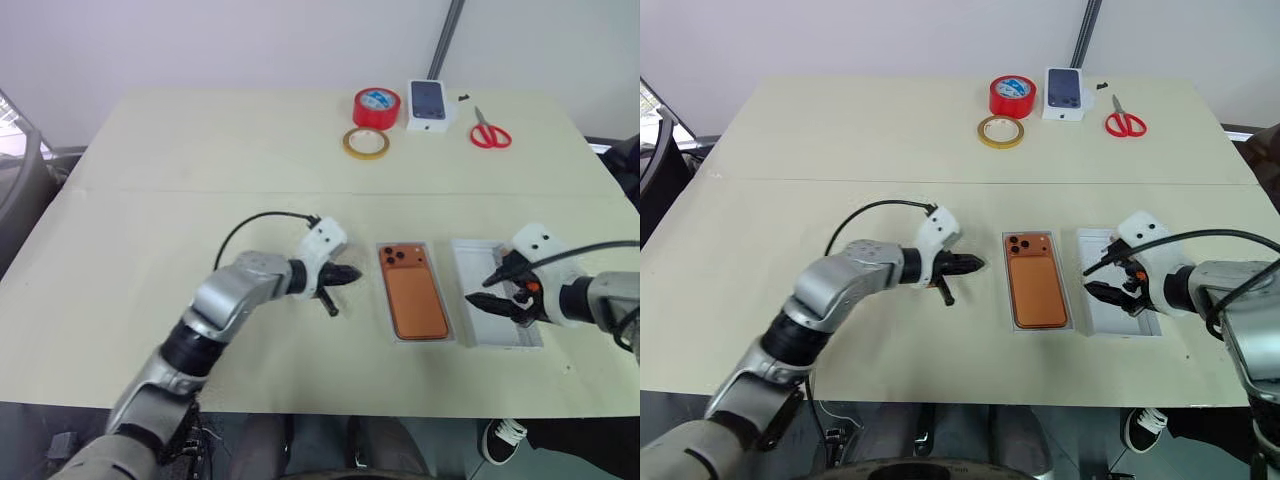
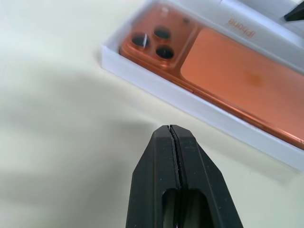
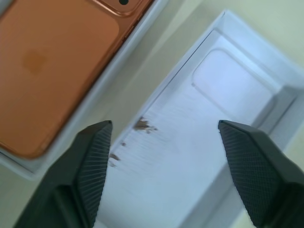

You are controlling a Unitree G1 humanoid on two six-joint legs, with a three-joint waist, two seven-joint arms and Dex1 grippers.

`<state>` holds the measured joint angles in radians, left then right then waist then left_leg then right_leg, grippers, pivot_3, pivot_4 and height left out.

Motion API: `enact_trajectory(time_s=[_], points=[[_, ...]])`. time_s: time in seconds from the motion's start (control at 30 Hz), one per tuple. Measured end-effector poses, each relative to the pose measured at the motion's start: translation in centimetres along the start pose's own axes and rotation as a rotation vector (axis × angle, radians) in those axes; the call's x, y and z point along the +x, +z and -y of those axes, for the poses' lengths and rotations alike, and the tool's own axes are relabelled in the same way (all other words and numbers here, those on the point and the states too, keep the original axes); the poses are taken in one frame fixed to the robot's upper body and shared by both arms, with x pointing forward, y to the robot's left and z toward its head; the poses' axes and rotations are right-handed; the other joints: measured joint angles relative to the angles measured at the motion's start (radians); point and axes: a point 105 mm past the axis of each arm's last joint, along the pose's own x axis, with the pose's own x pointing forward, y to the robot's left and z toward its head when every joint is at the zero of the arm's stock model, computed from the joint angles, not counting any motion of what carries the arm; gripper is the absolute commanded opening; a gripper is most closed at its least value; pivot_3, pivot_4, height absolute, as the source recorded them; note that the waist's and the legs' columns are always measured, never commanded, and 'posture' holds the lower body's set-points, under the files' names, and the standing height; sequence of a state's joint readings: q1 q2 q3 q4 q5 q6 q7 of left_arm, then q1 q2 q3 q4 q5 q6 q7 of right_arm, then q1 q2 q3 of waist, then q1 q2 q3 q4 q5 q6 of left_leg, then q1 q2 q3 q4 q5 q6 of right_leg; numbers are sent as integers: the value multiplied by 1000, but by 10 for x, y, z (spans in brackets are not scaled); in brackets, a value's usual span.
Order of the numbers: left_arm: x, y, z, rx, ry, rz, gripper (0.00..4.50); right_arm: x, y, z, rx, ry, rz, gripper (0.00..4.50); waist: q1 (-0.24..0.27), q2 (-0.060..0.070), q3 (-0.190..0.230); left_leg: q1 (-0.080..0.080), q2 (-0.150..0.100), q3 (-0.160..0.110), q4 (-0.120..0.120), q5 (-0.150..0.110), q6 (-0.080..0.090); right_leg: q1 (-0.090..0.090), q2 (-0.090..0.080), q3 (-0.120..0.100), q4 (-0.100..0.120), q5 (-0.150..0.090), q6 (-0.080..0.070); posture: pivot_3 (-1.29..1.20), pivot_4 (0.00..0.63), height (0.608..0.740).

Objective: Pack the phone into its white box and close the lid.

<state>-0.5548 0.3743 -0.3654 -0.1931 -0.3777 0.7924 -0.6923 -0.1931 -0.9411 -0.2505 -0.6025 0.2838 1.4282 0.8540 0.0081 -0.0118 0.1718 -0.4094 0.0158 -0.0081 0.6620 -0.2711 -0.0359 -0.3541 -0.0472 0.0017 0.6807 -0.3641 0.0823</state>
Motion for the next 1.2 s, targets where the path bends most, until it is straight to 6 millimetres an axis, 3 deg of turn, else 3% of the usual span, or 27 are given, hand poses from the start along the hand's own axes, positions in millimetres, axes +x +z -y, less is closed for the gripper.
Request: enact_trajectory(time_s=[0.3, 0.4, 0.57, 0.77, 0.87, 1.0, 1.1, 1.2], points=[[-33, 8, 20, 222, -145, 134, 0, 21, -8, 6, 208, -56, -47, 3428, 3, 1, 0, -1, -1, 0, 0, -1, 1, -1, -1, 0, 0, 0, 0, 0, 150, 740], [-41, 2, 28, 250, -191, 130, 0, 26, -11, 5, 222, -76, -70, 2585, 1, 1, 0, -1, 0, 0, 0, -1, 1, -1, -1, 0, 0, 0, 0, 0, 150, 740], [-45, -1, 32, 267, -203, 139, 0, 32, -9, 3, 221, -90, -68, 58, 4, 1, 0, -1, -1, 1, 1, -1, 2, 0, -1, 0, 0, 0, 0, 0, 150, 740], [-48, -4, 26, 255, -151, 148, 0, 31, -5, 7, 220, -127, -52, 58, -1, 1, 0, -1, 0, 1, 0, -1, 2, -1, 0, 0, 1, 0, 0, 0, 150, 740], [-53, -6, 16, 237, -91, 155, 0, 24, 14, 16, 259, -130, 33, 58, -6, 2, 1, -1, 0, 1, 0, -1, 2, -2, 0, 1, 1, 0, 0, 0, 150, 740], [-64, -10, -12, 180, 52, 161, 0, 4, 69, 15, 322, 24, 301, 58, -18, 2, 1, -1, 1, 1, -1, -1, 2, -2, 1, 1, 1, 0, 0, 0, 150, 740], [-70, -11, -28, 156, 123, 170, 0, 0, 98, -12, 317, 240, 422, 58, -21, 2, 1, -1, 1, 1, -1, -1, 2, -2, 1, 1, 1, 0, 0, 0, 150, 740], [-72, -10, -38, 163, 158, 170, 0, 10, 118, -58, 376, 516, 484, 58, -22, 2, 1, -1, 1, 1, -1, -1, 2, -2, 0, 1, 2, 0, 0, 0, 150, 740]])
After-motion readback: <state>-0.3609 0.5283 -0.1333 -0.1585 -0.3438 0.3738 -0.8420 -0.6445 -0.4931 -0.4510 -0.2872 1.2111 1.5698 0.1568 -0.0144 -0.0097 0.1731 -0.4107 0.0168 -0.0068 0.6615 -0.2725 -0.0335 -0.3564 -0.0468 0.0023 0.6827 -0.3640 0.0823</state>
